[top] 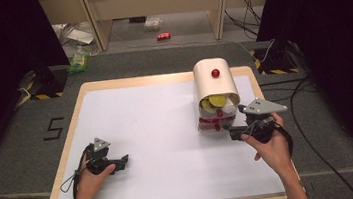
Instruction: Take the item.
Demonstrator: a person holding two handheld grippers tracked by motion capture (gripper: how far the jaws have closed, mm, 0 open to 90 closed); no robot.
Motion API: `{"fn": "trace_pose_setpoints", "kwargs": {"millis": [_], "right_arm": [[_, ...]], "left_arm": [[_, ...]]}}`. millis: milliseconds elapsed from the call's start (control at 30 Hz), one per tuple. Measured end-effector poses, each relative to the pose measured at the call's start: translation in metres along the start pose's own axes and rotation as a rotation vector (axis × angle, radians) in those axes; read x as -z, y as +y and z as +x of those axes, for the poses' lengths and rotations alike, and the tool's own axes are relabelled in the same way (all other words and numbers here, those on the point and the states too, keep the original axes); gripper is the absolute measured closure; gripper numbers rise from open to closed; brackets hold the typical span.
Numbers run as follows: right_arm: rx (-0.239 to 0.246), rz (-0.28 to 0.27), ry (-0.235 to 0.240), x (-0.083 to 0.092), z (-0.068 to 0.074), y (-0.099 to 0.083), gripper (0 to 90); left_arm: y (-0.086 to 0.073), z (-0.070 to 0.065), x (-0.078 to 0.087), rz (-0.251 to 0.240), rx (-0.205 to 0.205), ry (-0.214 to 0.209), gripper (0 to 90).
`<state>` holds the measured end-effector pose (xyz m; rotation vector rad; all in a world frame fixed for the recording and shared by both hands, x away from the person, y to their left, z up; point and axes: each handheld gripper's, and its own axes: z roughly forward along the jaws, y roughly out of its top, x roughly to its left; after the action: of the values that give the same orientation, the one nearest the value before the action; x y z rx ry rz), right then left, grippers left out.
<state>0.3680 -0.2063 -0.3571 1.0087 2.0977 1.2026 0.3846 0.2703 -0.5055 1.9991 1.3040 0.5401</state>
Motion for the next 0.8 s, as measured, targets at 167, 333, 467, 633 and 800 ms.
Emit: {"fn": "trace_pose_setpoints", "kwargs": {"millis": [167, 333, 467, 633, 800], "right_arm": [[0.011, -0.009, -0.001, -0.001, -0.002, 0.007, 22.2], [0.022, -0.010, 0.001, -0.005, -0.001, 0.011, 22.2], [0.031, -0.006, 0.000, -0.012, 0.001, 0.013, 23.9], [0.043, -0.007, -0.011, -0.019, -0.001, 0.016, 24.0], [0.041, 0.011, 0.002, -0.029, -0.006, 0.017, 24.0]], "left_arm": [[0.000, 0.000, 0.000, 0.000, 0.000, -0.001, 0.0], [0.000, 0.000, 0.000, 0.000, 0.000, 0.000, 0.0], [0.000, 0.000, 0.000, 0.000, 0.000, -0.001, 0.0], [0.000, 0.000, 0.000, 0.000, 0.000, 0.000, 0.0], [0.000, 0.000, 0.000, 0.000, 0.000, -0.001, 0.0]]}}
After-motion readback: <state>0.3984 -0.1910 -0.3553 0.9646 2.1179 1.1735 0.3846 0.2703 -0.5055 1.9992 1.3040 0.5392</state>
